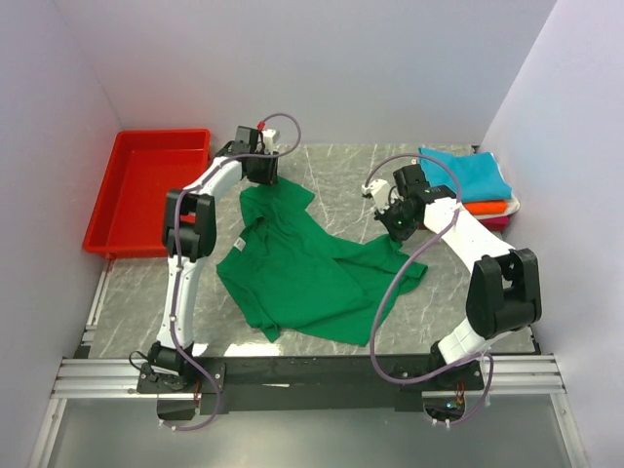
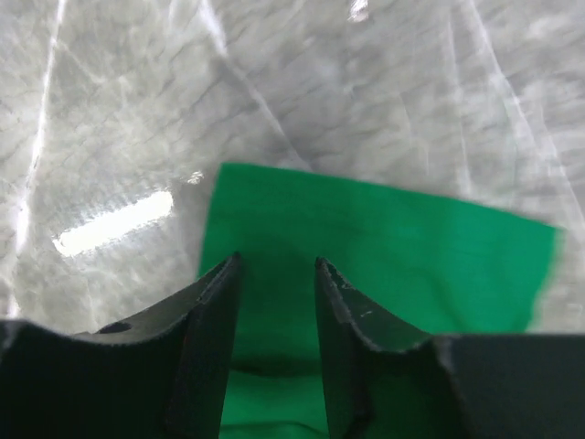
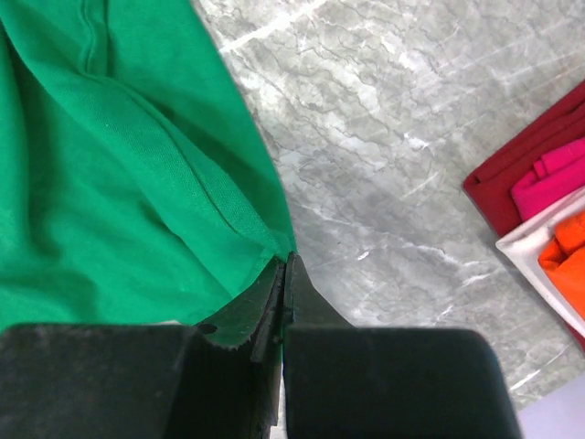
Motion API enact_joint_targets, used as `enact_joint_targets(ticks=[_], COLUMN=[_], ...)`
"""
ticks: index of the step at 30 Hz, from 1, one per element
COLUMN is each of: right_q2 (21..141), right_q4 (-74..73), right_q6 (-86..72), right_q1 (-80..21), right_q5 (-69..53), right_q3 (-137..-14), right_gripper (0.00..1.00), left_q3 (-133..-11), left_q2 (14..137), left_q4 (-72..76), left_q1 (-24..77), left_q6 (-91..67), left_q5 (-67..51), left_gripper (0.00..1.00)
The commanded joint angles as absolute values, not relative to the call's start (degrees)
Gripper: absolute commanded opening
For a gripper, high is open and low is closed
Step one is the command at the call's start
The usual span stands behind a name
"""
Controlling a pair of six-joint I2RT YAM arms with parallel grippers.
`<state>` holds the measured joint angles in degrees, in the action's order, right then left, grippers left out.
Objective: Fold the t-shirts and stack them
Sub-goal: Flatten the tshirt out
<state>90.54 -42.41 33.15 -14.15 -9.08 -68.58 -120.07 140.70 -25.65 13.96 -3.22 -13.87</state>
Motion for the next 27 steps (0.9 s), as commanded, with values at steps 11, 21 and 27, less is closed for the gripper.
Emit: enact_joint_targets(ticks=[11, 21, 27], right_q2=[90.44, 89.48, 88.68], right_q4=[-41.83, -43.15, -43.94], right_q6=[33.93, 33.4, 33.49], right_q1=[-12.48, -12.39, -11.08], right_q5=[-13.01, -14.06, -15.11], right_q3=[-69.7, -71.8, -72.51], right_gripper=[0.0, 0.0, 0.0], left_q3=[-128.58, -128.5, -126.92], left_q2=[145.63, 146.34, 146.6], left_q4=[-26.63, -31.46, -34.89], left_q1=[14.41, 15.38, 17.22], left_q6=[5.45, 4.66, 5.8], left_q5=[-6.06, -7.38, -8.97], left_gripper=[0.53, 0.57, 0.32])
